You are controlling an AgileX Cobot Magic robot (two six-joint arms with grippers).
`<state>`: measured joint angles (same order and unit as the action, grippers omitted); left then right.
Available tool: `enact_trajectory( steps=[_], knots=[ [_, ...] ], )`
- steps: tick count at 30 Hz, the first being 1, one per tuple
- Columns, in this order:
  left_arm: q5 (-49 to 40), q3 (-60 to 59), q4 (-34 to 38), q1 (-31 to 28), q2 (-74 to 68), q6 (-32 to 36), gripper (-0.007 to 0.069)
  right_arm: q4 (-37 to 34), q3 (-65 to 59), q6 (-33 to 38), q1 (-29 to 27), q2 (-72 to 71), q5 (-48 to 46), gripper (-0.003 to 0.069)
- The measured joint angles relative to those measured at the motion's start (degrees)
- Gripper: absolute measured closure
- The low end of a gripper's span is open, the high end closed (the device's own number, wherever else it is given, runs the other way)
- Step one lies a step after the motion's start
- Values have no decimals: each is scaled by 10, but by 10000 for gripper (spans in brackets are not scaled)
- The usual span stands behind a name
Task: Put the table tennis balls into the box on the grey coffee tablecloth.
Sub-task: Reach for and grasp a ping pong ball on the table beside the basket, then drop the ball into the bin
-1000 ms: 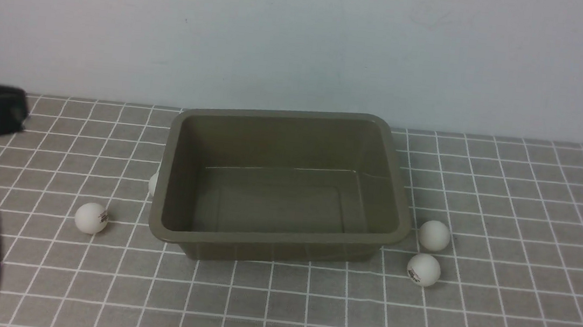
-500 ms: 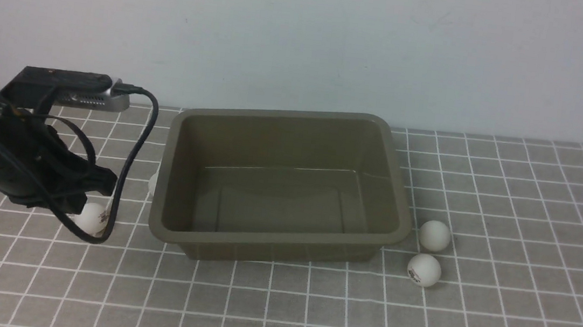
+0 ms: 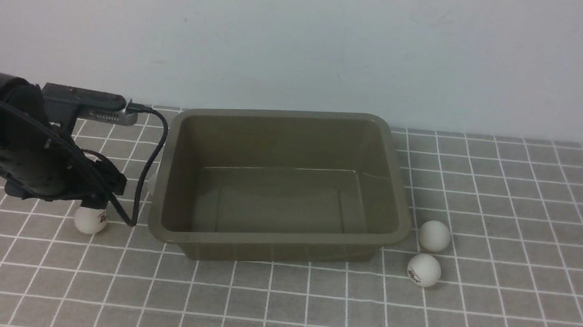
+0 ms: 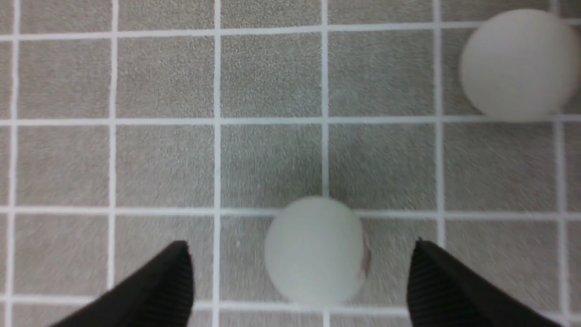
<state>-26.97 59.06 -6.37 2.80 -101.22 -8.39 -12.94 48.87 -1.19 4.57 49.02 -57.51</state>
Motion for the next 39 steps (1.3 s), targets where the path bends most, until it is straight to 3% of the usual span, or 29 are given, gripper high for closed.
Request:
enact_trajectory(
  steps=[3,6,9,10,11,13,19,24,27,31,35,38,39],
  knots=[
    [26,0,-3,0,-31,-16,2,-3,0,3,0,8,5,668],
    [39,0,-4,0,-54,-25,31,-3,2,2,0,24,11,664],
    [48,0,-4,0,-74,-31,177,-11,3,3,0,49,25,650],
    [48,0,-4,0,-75,-31,177,-13,3,3,0,51,27,645],
    [36,3,-3,0,-75,-32,293,-17,4,9,0,81,45,618],
    [13,10,-6,0,-74,-32,281,-20,5,16,0,102,58,592],
    [-109,77,-18,0,-3,-32,280,-29,10,61,15,211,78,395],
    [-135,141,82,43,81,5,280,-29,16,87,84,312,169,207],
    [-125,152,148,83,87,56,280,-29,39,87,104,378,206,135],
    [-113,152,199,137,50,121,280,-29,75,87,112,467,221,102],
    [-102,152,225,157,-2,135,279,-33,94,87,113,529,227,99],
    [-102,152,242,161,-24,137,241,-42,97,87,114,548,234,99],
    [-105,153,249,163,-30,139,178,-47,98,87,115,560,237,111]
  ],
)
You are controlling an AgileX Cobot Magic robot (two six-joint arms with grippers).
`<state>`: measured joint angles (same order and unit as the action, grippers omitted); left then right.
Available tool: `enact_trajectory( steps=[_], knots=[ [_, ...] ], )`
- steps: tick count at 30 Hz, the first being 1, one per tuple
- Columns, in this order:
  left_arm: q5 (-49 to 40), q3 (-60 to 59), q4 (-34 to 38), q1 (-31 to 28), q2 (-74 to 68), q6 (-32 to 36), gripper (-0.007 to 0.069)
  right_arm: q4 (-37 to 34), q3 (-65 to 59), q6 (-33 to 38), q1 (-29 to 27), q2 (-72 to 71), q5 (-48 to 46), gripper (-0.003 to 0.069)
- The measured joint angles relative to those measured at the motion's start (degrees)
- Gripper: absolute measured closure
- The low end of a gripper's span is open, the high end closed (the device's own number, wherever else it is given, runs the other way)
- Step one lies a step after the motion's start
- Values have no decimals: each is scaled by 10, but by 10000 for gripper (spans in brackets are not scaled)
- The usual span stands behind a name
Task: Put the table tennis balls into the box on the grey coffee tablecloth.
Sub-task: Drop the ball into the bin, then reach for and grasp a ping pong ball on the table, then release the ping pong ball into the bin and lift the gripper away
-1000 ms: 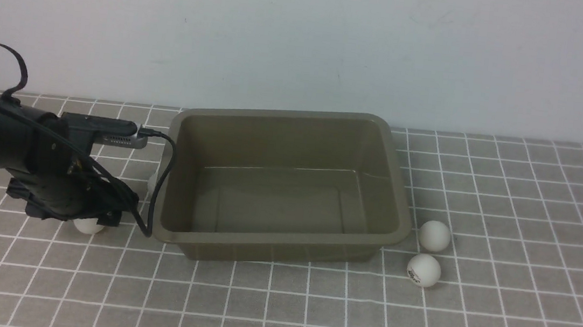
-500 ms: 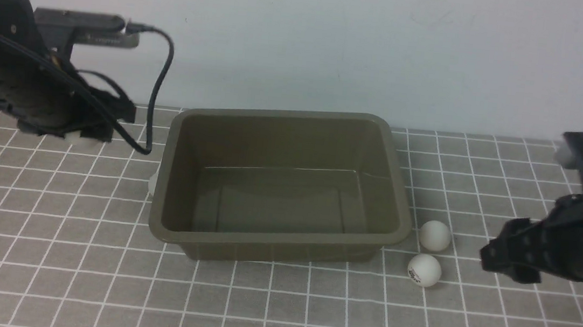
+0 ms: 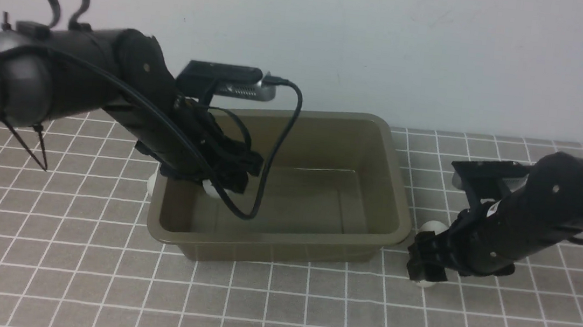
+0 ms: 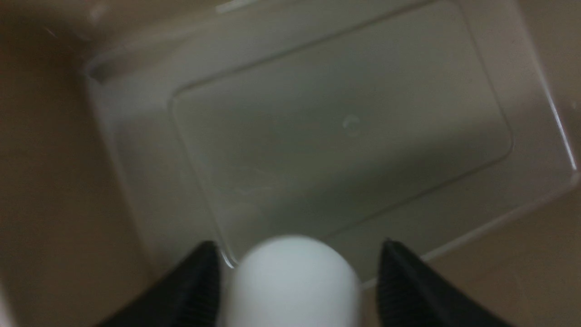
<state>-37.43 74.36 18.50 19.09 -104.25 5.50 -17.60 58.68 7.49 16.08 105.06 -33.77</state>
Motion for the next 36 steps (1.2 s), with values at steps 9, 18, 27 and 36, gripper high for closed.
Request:
enact_trajectory(
  steps=[9,18,27,36],
  knots=[
    [-104,97,-58,-23,53,-12,219,5,4,21,13,11,-2,298],
    [-198,87,-156,-200,104,-40,629,-36,4,29,31,-168,-109,297],
    [-149,30,-62,-231,7,34,552,-77,140,49,68,-87,-94,297],
    [-46,30,86,-213,-64,186,146,-54,344,22,69,44,-248,102]
  ],
)
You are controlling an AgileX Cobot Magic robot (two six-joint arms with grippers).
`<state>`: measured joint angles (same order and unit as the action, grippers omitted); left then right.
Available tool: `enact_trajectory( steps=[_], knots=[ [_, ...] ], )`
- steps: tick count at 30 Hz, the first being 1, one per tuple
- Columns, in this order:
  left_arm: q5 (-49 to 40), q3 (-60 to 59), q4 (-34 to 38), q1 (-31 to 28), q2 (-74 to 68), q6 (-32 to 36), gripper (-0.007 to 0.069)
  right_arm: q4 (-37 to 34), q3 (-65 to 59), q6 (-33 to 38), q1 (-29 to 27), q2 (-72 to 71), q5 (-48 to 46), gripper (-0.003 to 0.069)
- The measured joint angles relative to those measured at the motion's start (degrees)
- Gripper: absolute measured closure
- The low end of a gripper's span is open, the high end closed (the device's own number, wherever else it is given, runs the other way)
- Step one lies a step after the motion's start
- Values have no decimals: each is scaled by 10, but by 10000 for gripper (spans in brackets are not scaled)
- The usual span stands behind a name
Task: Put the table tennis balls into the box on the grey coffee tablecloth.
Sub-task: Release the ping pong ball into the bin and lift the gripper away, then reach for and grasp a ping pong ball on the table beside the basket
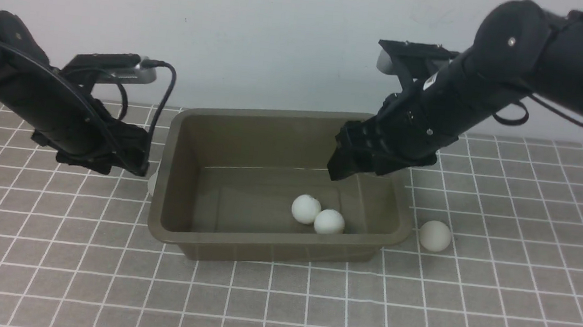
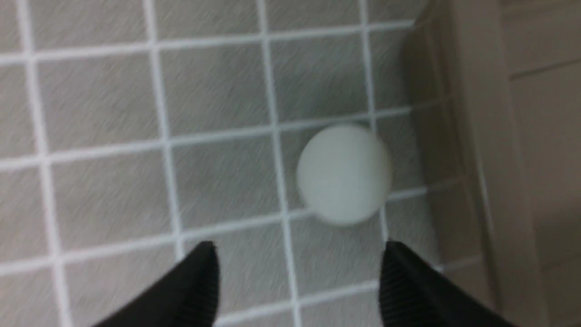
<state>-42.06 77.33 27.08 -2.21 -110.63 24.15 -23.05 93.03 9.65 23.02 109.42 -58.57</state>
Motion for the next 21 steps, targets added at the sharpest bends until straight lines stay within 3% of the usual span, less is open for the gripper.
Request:
enact_trajectory(
  steps=[5,11,15,18,21],
  knots=[
    [32,0,26,14,-31,7,27,32,27,0,0,-6,-36,76],
    [72,3,27,34,-55,20,34,74,32,-1,0,-16,-44,75],
    [86,10,33,38,-74,18,102,114,32,-22,0,-17,-60,75],
    [84,10,28,36,-82,10,263,138,32,-41,-3,-17,-74,95],
    [66,17,13,26,-82,-1,273,178,32,-66,-15,-18,-74,162]
  ],
)
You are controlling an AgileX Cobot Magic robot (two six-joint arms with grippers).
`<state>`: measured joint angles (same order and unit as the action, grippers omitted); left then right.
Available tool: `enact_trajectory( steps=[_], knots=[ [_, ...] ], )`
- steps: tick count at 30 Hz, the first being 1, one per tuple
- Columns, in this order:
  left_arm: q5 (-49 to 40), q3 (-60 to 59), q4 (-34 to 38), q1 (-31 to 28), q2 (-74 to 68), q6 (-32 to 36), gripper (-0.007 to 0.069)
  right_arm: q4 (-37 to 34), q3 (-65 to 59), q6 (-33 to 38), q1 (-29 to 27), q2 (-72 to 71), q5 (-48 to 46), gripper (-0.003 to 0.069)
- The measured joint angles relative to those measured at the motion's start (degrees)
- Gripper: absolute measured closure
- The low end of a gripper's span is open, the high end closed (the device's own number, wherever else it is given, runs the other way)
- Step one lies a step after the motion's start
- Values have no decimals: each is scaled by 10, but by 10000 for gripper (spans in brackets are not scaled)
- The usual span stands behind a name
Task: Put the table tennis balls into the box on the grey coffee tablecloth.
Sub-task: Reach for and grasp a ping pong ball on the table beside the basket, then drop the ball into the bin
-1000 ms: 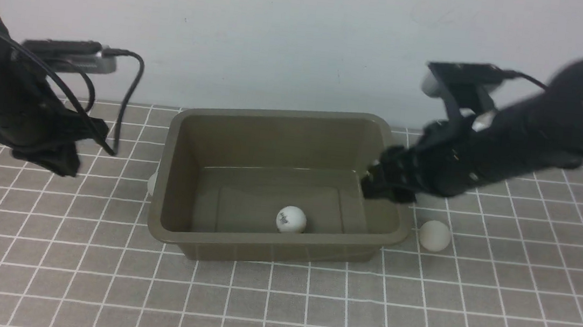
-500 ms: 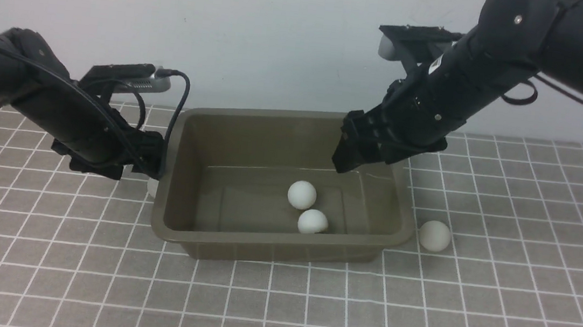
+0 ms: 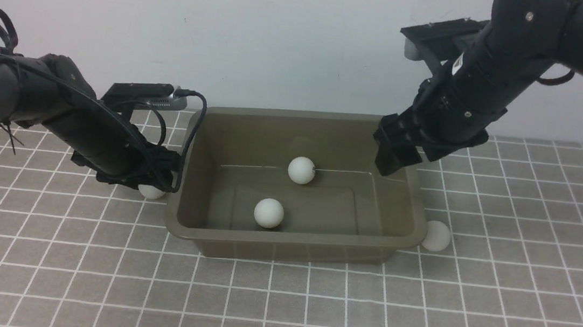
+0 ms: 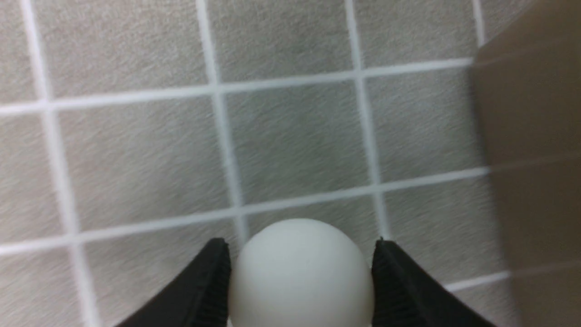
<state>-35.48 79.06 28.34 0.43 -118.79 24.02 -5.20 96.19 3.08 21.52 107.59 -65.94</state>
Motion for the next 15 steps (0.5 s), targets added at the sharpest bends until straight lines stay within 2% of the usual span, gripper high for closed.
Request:
enact_trajectory(
  steps=[5,9,13,15],
  knots=[
    [-87,55,-23,-32,46,-36,272,32,0,-18,-47,0,-34,296],
    [-133,111,-4,-30,101,-37,272,29,0,-21,-84,1,-46,359],
    [-147,141,15,2,117,-33,272,9,-1,-22,-99,19,-48,358],
    [-148,147,5,35,113,-21,272,-11,-5,-22,-101,47,-47,329]
  ],
)
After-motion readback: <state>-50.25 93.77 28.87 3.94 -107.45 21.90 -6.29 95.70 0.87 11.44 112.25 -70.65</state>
